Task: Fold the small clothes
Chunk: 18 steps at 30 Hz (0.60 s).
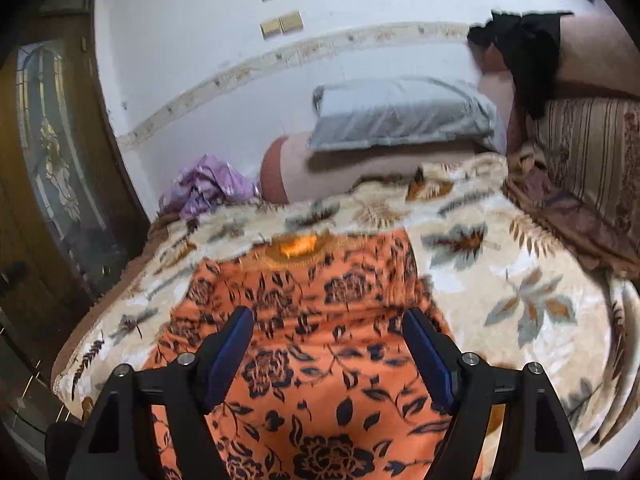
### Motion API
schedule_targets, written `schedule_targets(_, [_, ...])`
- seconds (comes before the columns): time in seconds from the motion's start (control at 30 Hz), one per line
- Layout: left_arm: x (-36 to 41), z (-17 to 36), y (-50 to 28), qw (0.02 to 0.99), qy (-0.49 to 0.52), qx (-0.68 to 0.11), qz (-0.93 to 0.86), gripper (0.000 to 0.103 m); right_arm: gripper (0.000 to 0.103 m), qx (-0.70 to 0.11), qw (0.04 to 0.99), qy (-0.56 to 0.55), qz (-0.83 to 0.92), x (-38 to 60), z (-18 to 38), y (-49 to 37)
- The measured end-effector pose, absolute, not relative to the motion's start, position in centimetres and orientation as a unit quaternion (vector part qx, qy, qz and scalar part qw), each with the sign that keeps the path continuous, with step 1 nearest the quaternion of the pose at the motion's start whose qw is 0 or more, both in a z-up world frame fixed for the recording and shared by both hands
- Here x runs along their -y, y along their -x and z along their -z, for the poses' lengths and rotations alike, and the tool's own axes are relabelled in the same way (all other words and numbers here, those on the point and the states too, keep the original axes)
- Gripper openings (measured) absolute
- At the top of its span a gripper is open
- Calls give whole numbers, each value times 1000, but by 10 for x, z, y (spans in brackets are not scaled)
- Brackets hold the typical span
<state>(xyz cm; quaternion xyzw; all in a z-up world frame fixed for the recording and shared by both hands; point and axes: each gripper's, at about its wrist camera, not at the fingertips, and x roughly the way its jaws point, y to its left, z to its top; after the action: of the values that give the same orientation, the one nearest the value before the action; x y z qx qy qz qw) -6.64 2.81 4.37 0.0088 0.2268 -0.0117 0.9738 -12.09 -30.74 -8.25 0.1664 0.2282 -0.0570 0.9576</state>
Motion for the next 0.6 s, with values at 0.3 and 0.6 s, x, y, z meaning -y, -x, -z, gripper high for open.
schedule_targets(0.3, [-8,-26,60,967,15,-247,62,103,80,-205,964,-158,55,301,63,137])
schedule_targets(0.6, [16,52,32,938,-40,-342,34,103,80,-228,960,-162,30,284,72,144])
